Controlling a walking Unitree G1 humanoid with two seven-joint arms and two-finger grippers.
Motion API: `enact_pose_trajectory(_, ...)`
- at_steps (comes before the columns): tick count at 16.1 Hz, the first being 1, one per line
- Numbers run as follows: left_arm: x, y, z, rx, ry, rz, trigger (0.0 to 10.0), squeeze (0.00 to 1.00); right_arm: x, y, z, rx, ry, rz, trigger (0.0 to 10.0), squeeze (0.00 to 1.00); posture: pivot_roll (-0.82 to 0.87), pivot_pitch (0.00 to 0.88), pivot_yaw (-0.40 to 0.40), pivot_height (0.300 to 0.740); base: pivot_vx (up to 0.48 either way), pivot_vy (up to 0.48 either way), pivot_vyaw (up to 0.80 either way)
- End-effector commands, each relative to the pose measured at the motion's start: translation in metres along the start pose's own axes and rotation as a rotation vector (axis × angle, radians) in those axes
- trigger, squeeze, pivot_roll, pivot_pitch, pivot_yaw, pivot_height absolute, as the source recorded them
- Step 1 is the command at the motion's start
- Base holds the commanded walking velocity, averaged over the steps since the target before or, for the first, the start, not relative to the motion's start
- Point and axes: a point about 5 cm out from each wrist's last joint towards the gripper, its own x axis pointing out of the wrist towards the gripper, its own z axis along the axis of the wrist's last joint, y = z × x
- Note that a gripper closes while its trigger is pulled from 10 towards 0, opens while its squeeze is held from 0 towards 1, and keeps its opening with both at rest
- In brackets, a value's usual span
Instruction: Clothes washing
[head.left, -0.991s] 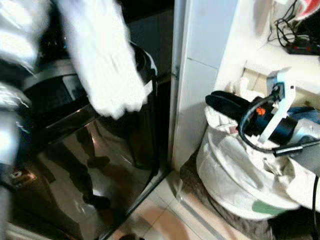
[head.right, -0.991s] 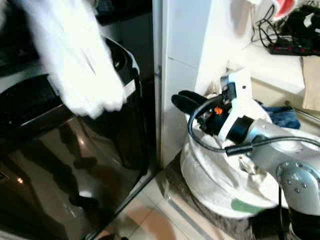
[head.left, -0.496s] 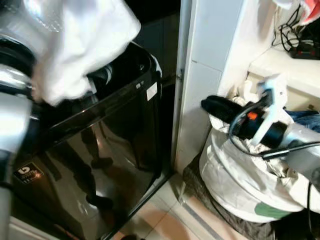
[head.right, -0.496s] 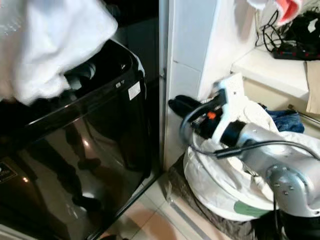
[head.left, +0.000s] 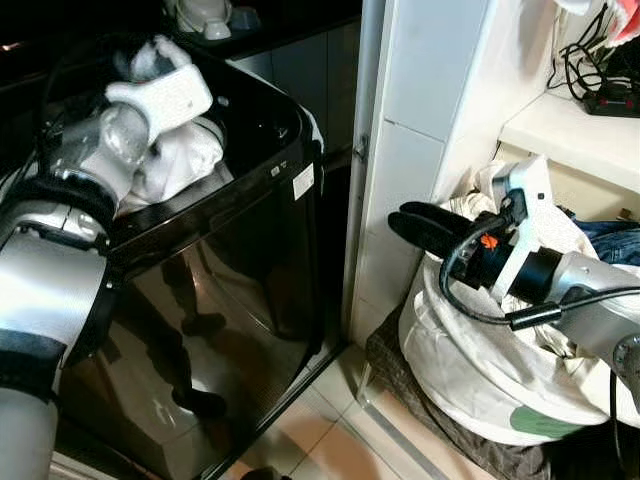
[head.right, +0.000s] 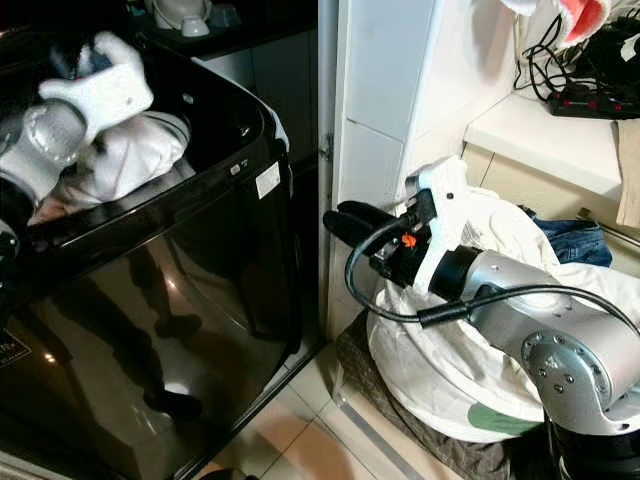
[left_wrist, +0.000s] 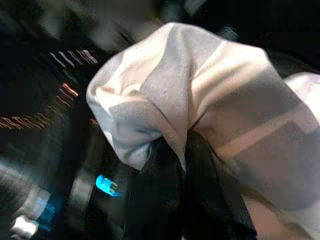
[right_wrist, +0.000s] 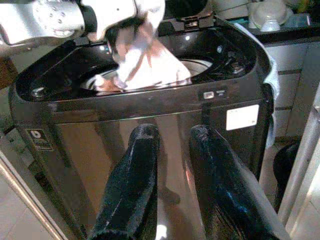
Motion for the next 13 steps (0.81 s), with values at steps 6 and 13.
enact_pose_trajectory(6, -0.002, 0.000, -0.001, -0.280, 0.033, -0.203, 10.0, 1.00, 0.008, 0.009, -0.008, -0.029, 0.071, 0.061, 10.0, 0.00, -0.06, 0.000, 0.037, 0.740, 0.000, 0.000, 0.00)
enact_pose_trajectory(13, -0.007, 0.012, 0.059, -0.671, -0.428, -0.242, 10.0, 0.00, 0.013, -0.060, -0.020, -0.038, 0.125, -0.483, 10.0, 0.00, -0.05, 0.000, 0.048, 0.740, 0.000, 0.000, 0.00)
